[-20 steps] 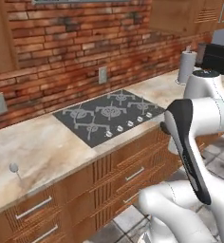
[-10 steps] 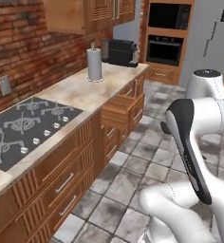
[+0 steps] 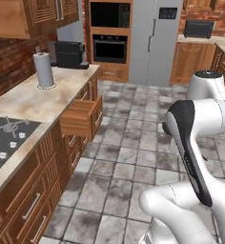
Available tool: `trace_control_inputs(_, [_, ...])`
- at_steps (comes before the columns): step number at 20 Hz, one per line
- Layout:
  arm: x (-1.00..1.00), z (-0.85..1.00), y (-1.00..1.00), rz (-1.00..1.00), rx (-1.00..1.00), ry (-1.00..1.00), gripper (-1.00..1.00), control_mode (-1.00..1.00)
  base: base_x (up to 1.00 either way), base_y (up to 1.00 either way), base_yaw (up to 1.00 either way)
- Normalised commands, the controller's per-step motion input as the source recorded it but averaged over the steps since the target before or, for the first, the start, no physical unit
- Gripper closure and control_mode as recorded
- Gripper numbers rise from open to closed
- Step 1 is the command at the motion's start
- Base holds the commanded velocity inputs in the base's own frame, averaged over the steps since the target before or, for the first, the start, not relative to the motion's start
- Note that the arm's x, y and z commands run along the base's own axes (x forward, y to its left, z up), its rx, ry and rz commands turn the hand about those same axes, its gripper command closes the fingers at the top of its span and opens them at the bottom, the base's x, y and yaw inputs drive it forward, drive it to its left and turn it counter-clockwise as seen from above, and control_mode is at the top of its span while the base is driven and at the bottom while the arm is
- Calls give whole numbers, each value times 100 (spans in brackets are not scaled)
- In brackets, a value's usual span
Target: Organize the utensils by type. Pick up the wooden spoons from the counter and place them in the open cabinet. Then pick up the metallic utensils from the counter and place them in the open drawer.
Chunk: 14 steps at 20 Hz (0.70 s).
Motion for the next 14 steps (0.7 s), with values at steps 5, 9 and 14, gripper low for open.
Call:
trace_control_inputs(5, [0, 0, 0, 0, 0, 0, 100, 100, 32, 5, -31])
trace_control_inputs(9, [0, 0, 0, 0, 0, 0, 100, 100, 42, 32, -24])
trace_control_inputs(14, [0, 0, 0, 0, 0, 0, 100, 100, 42, 49, -18])
